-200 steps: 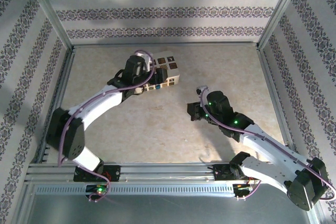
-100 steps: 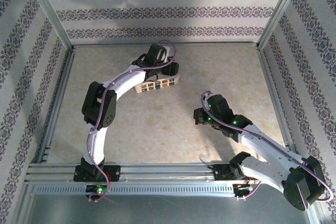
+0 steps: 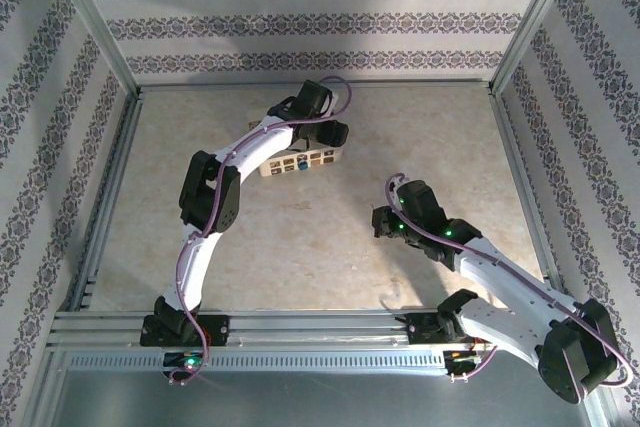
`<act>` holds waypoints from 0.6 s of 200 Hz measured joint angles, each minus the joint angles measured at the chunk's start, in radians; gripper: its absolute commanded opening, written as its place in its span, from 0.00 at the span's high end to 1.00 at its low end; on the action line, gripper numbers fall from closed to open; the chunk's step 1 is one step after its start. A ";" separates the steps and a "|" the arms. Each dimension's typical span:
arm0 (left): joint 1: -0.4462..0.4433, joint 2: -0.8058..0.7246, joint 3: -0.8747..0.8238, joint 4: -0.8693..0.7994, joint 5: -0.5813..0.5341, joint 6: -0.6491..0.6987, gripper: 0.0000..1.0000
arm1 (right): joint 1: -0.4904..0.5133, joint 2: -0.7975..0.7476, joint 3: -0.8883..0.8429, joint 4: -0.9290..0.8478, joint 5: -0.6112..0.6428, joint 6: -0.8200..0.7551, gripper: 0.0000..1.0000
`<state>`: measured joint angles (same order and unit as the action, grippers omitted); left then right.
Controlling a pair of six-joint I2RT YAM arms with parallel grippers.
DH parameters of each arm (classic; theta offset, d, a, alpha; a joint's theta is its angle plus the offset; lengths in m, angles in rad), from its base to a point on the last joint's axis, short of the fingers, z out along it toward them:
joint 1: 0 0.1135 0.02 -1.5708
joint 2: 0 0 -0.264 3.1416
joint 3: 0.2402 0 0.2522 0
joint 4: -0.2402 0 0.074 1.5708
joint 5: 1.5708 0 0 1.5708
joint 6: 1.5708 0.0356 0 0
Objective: Unlock a padlock with a key
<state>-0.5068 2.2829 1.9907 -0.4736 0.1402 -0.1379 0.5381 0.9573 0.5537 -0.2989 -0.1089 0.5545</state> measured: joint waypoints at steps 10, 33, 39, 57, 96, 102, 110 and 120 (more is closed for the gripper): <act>-0.006 0.000 -0.003 -0.001 0.001 0.006 0.20 | -0.006 -0.003 -0.002 -0.009 0.000 0.000 1.00; -0.023 -0.034 -0.071 0.039 0.000 0.020 0.20 | -0.027 -0.016 -0.005 -0.018 0.000 0.000 1.00; -0.030 -0.051 -0.101 0.048 0.002 0.023 0.20 | -0.032 -0.019 -0.006 -0.021 0.000 0.000 1.00; -0.055 -0.113 -0.192 0.070 0.005 0.025 0.20 | -0.050 -0.032 -0.013 -0.024 -0.003 0.000 1.00; -0.119 -0.251 -0.392 0.108 0.014 0.018 0.20 | -0.083 -0.069 -0.037 -0.029 -0.012 0.000 1.00; -0.128 -0.267 -0.416 0.114 0.015 0.014 0.21 | -0.087 -0.075 -0.040 -0.033 -0.012 0.000 1.00; -0.138 -0.293 -0.450 0.122 0.016 0.007 0.21 | -0.092 -0.081 -0.041 -0.035 -0.013 0.000 1.00; -0.150 -0.319 -0.487 0.130 0.019 -0.002 0.21 | -0.098 -0.089 -0.042 -0.036 -0.014 0.000 1.00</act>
<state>-0.6567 1.9640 1.5040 -0.3435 0.1589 -0.1398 0.4397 0.8680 0.5121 -0.3347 -0.1230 0.5545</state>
